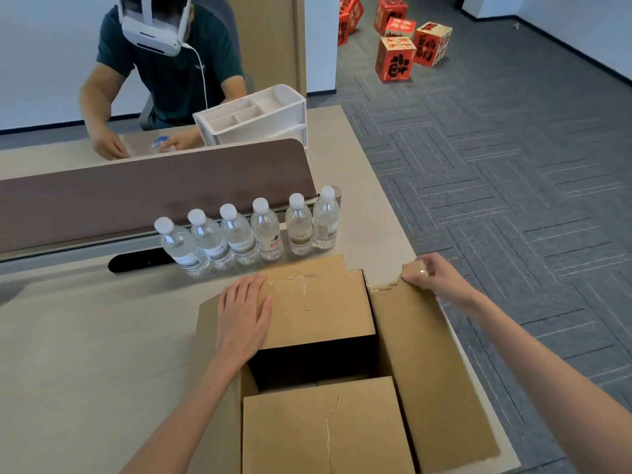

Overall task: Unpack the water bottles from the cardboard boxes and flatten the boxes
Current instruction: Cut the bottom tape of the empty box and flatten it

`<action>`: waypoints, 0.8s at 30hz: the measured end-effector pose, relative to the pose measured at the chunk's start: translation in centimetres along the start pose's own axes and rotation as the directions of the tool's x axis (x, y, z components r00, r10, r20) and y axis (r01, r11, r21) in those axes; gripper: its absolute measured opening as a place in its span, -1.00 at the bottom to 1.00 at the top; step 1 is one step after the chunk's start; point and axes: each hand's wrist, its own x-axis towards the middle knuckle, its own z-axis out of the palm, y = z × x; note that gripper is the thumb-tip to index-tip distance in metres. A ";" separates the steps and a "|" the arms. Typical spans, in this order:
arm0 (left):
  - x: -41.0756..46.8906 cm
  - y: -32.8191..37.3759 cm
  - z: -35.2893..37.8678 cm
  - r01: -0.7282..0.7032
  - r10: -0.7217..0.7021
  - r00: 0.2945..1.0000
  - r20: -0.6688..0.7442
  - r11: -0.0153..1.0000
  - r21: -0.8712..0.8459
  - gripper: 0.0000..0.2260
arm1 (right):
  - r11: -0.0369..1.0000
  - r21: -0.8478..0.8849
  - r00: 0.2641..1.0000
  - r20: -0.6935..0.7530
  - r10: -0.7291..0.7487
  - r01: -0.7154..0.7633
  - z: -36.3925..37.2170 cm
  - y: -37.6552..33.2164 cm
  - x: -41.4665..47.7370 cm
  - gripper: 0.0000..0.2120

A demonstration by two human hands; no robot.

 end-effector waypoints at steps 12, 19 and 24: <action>0.0 -0.1 0.1 0.009 -0.009 1.000 0.008 0.997 -0.074 -0.51 | 0.973 -0.183 0.987 -0.045 -0.154 0.144 10.2 2.6 -1.0 -0.71; 0.1 -0.6 0.8 0.046 -0.037 0.999 0.040 0.965 -0.259 -0.50 | 0.978 -0.186 0.995 0.029 -0.095 0.099 9.9 1.1 -1.0 -0.68; 0.0 -1.0 -0.1 0.011 0.012 0.990 0.142 0.987 -0.161 -0.32 | 0.984 -0.113 0.989 -0.029 -0.145 0.140 10.0 0.3 -0.9 -0.75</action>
